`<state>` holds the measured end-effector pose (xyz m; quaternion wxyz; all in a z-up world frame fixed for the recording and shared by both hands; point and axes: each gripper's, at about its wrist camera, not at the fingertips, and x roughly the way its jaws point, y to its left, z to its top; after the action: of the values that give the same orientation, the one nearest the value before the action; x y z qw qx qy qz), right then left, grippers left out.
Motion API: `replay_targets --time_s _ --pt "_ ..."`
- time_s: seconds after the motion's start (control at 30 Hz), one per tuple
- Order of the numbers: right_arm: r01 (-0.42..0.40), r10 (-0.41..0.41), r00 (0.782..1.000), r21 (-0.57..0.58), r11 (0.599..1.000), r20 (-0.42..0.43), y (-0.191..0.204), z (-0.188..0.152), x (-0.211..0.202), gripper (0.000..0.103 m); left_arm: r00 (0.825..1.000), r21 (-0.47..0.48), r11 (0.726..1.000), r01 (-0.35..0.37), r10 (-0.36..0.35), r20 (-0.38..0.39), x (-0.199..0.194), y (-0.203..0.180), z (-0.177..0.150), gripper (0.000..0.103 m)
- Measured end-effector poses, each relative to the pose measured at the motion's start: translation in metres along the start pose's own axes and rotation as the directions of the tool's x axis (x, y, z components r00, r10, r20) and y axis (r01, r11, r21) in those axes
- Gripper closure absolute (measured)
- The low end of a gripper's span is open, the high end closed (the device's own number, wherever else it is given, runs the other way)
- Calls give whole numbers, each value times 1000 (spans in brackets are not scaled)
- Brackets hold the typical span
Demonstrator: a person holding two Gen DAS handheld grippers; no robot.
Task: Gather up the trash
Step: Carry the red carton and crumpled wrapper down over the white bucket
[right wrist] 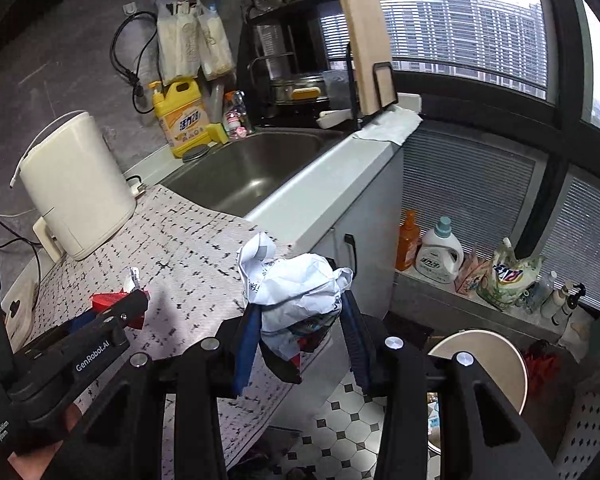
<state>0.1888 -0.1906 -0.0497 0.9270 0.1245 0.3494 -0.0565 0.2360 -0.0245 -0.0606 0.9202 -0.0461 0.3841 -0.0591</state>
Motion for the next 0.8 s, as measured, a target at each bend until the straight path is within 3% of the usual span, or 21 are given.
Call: replay_targets --time_s 0.4,0.8 --pt "141 -143 990 148 979 2 -116 -13 -32 64 992 126 985 116 -108 -70 16 -108 -22 59" --pt "281 -280 959 287 916 -45 -202 -39 -47 64 962 250 936 249 -210 -172 44 -198 -48 59"
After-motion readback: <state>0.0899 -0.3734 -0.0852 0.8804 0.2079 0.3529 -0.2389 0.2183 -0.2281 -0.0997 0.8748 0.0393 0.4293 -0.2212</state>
